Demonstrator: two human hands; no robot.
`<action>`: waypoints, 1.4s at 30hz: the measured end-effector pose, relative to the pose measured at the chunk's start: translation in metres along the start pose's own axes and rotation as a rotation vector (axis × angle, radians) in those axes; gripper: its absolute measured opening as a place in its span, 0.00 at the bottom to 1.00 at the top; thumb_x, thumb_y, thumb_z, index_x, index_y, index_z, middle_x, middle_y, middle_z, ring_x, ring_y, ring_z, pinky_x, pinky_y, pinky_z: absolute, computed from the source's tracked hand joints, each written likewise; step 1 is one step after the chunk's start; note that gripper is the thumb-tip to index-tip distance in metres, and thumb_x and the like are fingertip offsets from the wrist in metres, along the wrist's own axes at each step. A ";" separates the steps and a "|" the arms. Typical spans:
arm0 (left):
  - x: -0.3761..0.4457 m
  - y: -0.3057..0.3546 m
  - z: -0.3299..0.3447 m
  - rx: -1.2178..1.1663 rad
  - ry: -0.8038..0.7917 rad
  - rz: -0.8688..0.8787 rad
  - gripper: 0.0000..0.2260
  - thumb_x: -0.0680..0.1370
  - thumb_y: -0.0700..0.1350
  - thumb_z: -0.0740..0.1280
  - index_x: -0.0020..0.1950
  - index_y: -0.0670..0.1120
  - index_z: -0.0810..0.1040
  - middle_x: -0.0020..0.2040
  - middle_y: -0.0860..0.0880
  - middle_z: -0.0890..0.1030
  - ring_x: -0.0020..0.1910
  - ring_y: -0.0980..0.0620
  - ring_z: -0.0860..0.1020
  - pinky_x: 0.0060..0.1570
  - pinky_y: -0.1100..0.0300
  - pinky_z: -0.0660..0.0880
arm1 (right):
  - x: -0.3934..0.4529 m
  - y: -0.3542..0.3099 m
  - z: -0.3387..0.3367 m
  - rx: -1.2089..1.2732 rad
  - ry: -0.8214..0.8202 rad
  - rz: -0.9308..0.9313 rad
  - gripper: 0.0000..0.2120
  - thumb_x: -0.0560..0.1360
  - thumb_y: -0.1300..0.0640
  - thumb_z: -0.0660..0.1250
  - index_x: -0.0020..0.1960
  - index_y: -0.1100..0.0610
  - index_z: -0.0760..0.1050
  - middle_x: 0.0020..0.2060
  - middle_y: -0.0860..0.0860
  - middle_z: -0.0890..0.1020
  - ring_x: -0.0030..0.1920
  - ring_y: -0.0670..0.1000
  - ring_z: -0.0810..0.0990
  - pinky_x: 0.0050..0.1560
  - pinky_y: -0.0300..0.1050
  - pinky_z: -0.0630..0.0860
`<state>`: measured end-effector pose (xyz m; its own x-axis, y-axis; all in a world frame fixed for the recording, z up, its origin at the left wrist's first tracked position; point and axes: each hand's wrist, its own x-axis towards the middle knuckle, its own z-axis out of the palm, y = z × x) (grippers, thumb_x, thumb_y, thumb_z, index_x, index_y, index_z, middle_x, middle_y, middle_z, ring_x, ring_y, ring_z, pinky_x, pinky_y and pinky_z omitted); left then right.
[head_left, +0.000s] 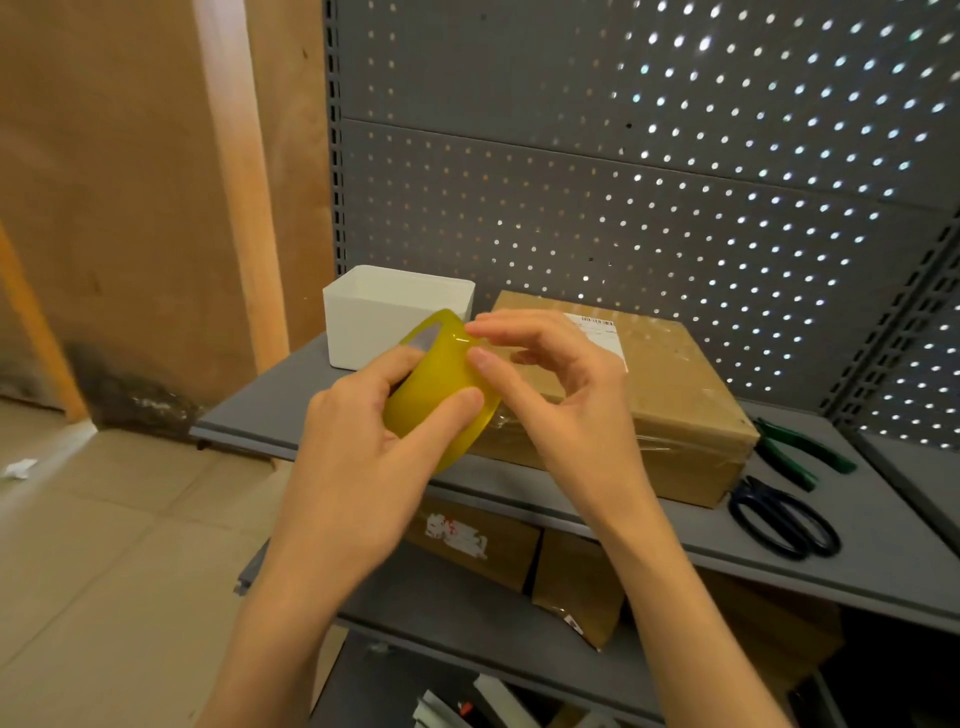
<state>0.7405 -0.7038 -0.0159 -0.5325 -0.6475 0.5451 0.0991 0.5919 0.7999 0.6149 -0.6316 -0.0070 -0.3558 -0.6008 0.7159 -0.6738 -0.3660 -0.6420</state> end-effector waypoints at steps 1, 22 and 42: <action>-0.001 0.000 -0.001 -0.001 -0.001 -0.004 0.08 0.69 0.56 0.66 0.43 0.53 0.78 0.35 0.58 0.77 0.34 0.60 0.75 0.30 0.72 0.68 | 0.000 -0.001 0.001 0.008 -0.003 0.009 0.10 0.74 0.60 0.69 0.55 0.54 0.79 0.50 0.48 0.81 0.53 0.46 0.79 0.54 0.45 0.76; -0.011 0.004 0.027 -0.120 -0.214 -0.112 0.14 0.64 0.62 0.68 0.44 0.56 0.79 0.39 0.55 0.80 0.39 0.56 0.79 0.30 0.67 0.74 | -0.025 -0.001 -0.027 0.106 0.085 0.065 0.06 0.73 0.66 0.68 0.47 0.57 0.77 0.46 0.50 0.81 0.51 0.47 0.79 0.50 0.37 0.74; -0.020 0.006 0.071 -0.175 -0.446 -0.180 0.15 0.67 0.65 0.69 0.47 0.57 0.79 0.42 0.58 0.80 0.42 0.59 0.78 0.41 0.59 0.77 | -0.062 0.019 -0.073 0.197 0.185 0.332 0.06 0.69 0.58 0.71 0.45 0.53 0.82 0.46 0.48 0.84 0.51 0.44 0.81 0.48 0.34 0.75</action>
<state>0.6924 -0.6531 -0.0397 -0.8573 -0.4413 0.2652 0.0916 0.3761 0.9220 0.5763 -0.5495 -0.0434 -0.6548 -0.5782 0.4867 -0.3729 -0.3130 -0.8735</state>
